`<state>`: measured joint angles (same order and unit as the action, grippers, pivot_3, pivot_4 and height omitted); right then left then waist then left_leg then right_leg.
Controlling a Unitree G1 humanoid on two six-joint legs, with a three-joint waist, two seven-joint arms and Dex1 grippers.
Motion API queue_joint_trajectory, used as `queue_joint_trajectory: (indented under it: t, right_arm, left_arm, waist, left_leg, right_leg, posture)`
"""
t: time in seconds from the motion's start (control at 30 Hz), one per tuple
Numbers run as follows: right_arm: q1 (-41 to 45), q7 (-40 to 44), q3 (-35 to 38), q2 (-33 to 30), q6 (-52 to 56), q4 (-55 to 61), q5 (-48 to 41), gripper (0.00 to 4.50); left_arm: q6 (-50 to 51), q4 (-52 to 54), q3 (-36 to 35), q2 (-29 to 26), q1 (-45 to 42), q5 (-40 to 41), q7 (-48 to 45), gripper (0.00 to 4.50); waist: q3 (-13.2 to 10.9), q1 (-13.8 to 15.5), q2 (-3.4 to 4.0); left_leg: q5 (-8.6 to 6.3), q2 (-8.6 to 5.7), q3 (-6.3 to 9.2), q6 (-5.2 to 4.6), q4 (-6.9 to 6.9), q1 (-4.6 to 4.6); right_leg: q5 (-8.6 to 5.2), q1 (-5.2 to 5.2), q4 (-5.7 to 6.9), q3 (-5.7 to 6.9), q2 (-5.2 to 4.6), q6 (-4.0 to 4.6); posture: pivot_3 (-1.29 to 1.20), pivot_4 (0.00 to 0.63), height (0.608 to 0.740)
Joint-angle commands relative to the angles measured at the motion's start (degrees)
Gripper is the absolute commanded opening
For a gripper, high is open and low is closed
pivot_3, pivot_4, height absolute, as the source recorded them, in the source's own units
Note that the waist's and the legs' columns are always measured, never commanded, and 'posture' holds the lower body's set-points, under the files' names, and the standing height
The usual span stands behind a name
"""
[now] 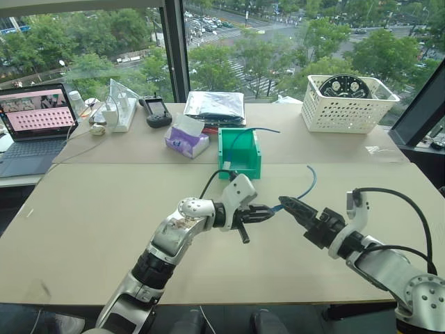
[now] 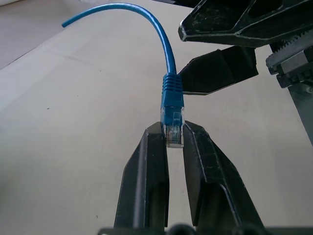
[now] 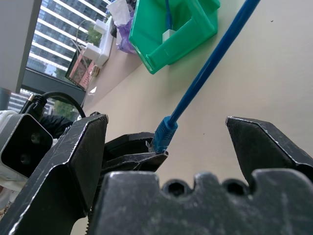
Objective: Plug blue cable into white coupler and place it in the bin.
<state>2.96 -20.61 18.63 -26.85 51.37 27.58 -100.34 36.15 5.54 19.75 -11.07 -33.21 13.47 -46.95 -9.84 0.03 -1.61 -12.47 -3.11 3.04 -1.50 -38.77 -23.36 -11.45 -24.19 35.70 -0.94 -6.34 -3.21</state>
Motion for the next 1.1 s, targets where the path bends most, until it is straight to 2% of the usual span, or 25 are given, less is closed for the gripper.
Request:
queue_joint_trajectory:
  t: [0.03, 0.1, 0.17, 0.2, 0.47, 0.77, 0.8, 0.83, 1.03, 1.07, 1.1]
  right_arm:
    - [-0.23, -0.38, -0.88, -1.24, -2.98, 1.34, -2.13, 4.24]
    - [-0.08, -0.59, -1.59, -1.56, -3.89, 1.25, -2.57, 3.74]
    - [0.13, -1.01, -2.39, -1.76, -4.8, 1.15, -3.33, 2.94]
    - [0.29, -1.22, -2.77, -1.85, -5.21, 1.06, -3.75, 2.73]
    - [0.77, -1.76, -5.08, -2.76, -7.47, 1.04, -6.3, 0.04]
    - [3.19, -0.27, -4.49, -4.59, -8.98, -0.97, -6.18, 0.04]
    - [3.61, -0.06, -4.38, -4.84, -8.94, -1.31, -6.24, 0.0]
    - [3.98, 0.15, -4.34, -5.05, -8.84, -1.63, -6.32, 0.0]
    - [5.7, 1.67, -5.29, -5.52, -8.7, -2.67, -6.43, 0.0]
    - [5.82, 1.64, -5.22, -5.54, -8.84, -2.79, -6.44, 0.0]
    - [5.88, 1.62, -5.13, -5.53, -9.01, -2.92, -6.43, 0.4]
  left_arm:
    - [-1.18, 1.05, 0.4, 0.55, -0.99, 0.49, -0.05, 0.05]
    - [-1.13, 0.94, 0.51, 0.6, -1.13, 0.55, -0.06, 0.05]
    - [-1.06, 0.78, 0.56, 0.58, -1.3, 0.65, -0.23, 0.05]
    - [-1.06, 0.67, 0.58, 0.6, -1.4, 0.67, -0.32, 0.05]
    - [-0.92, 0.54, 0.72, 0.75, -1.44, 0.86, -0.5, 0.05]
    - [-2.27, 0.49, -1.7, 0.31, -0.96, 1.01, 0.94, 0.05]
    - [-1.74, 0.89, -2.13, 0.27, -0.63, 1.67, 0.89, 1.05]
    - [-1.19, 1.35, -2.15, 0.04, -0.26, 2.06, 0.69, 1.23]
    - [-0.5, 1.93, -0.68, -0.16, -0.01, 1.29, 1.75, 3.3]
    - [-0.27, 1.97, -0.55, -0.35, -0.09, 1.39, 1.61, 3.3]
    - [-0.29, 2.01, -0.54, -0.45, -0.13, 1.34, 1.7, 3.35]
  waist:
    - [0.0, 0.02, 0.0]
    - [0.0, 0.01, 0.0]
    - [0.0, -0.01, 0.0]
    - [0.0, 0.01, 0.0]
    - [0.0, 0.06, 0.0]
    - [0.0, 0.09, -0.01]
    - [0.0, 0.08, 0.0]
    - [-0.01, 0.04, 0.0]
    - [-0.01, 0.2, -0.01]
    - [-0.01, 0.25, -0.01]
    - [-0.01, 0.31, 0.0]
  left_leg:
    - [0.0, 0.0, 0.0, 0.0, 0.0, -0.01]
    - [0.0, 0.0, 0.0, -0.01, 0.0, -0.02]
    - [-0.01, 0.0, 0.0, -0.01, 0.0, -0.01]
    - [-0.01, 0.0, 0.0, -0.01, 0.0, -0.02]
    - [-0.01, 0.0, 0.0, -0.02, 0.0, -0.04]
    - [-0.02, 0.01, 0.0, -0.04, 0.0, -0.06]
    - [-0.02, 0.01, 0.0, -0.04, 0.0, -0.05]
    - [-0.02, 0.01, 0.0, -0.04, 0.0, -0.06]
    - [-0.04, 0.01, 0.01, -0.06, 0.02, -0.12]
    - [-0.04, 0.01, 0.01, -0.07, 0.02, -0.12]
    - [-0.05, 0.01, 0.01, -0.08, 0.02, -0.13]
  right_leg:
    - [0.0, 0.0, 0.0, 0.0, 0.0, 0.0]
    - [0.0, -0.01, -0.02, 0.0, 0.0, 0.0]
    - [0.0, -0.01, -0.02, 0.0, 0.0, 0.0]
    - [0.0, -0.01, -0.02, 0.0, 0.0, 0.0]
    - [0.0, -0.01, -0.06, 0.0, -0.01, 0.0]
    - [0.0, -0.01, -0.13, 0.01, 0.0, 0.0]
    - [0.0, 0.0, -0.13, 0.01, 0.0, 0.0]
    - [0.0, -0.01, -0.13, 0.01, 0.0, 0.0]
    - [0.02, -0.01, -0.24, 0.03, 0.0, -0.02]
    - [0.03, 0.0, -0.27, 0.03, 0.0, -0.02]
    - [0.03, 0.0, -0.29, 0.03, 0.0, -0.03]
  posture:
    - [0.0, 0.15, 0.728]
    - [0.0, 0.15, 0.728]
    - [0.0, 0.15, 0.728]
    - [0.0, 0.15, 0.728]
    - [0.0, 0.15, 0.728]
    - [0.0, 0.15, 0.728]
    - [0.0, 0.15, 0.728]
    - [0.0, 0.15, 0.728]
    - [0.0, 0.15, 0.728]
    - [0.0, 0.15, 0.728]
    - [0.0, 0.15, 0.728]
